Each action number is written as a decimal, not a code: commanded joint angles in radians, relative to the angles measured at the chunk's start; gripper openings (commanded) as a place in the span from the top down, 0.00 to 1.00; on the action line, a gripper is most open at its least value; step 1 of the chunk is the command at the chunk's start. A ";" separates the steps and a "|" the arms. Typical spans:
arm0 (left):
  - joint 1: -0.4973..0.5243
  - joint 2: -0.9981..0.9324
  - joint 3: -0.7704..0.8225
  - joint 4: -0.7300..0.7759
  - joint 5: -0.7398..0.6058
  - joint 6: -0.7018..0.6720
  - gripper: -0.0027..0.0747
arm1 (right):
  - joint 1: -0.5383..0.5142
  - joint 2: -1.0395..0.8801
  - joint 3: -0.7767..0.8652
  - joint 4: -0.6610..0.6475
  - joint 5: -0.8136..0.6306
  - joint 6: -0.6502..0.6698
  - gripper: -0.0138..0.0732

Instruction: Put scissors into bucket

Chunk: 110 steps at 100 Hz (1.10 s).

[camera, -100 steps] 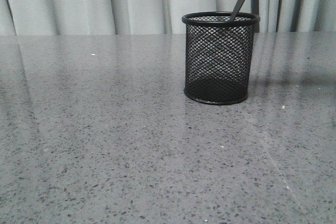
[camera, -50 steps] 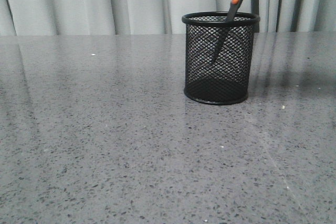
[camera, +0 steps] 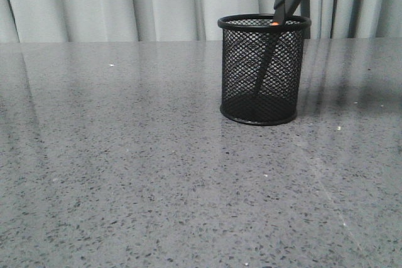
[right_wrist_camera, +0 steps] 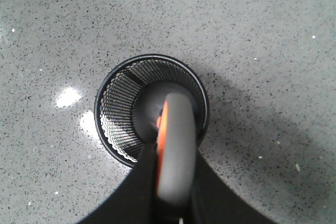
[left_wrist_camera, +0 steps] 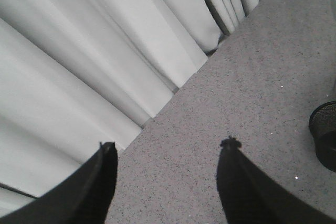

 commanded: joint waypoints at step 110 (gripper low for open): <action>0.004 -0.026 -0.027 0.000 -0.017 -0.030 0.85 | -0.043 -0.210 -0.224 0.000 -0.076 0.001 0.90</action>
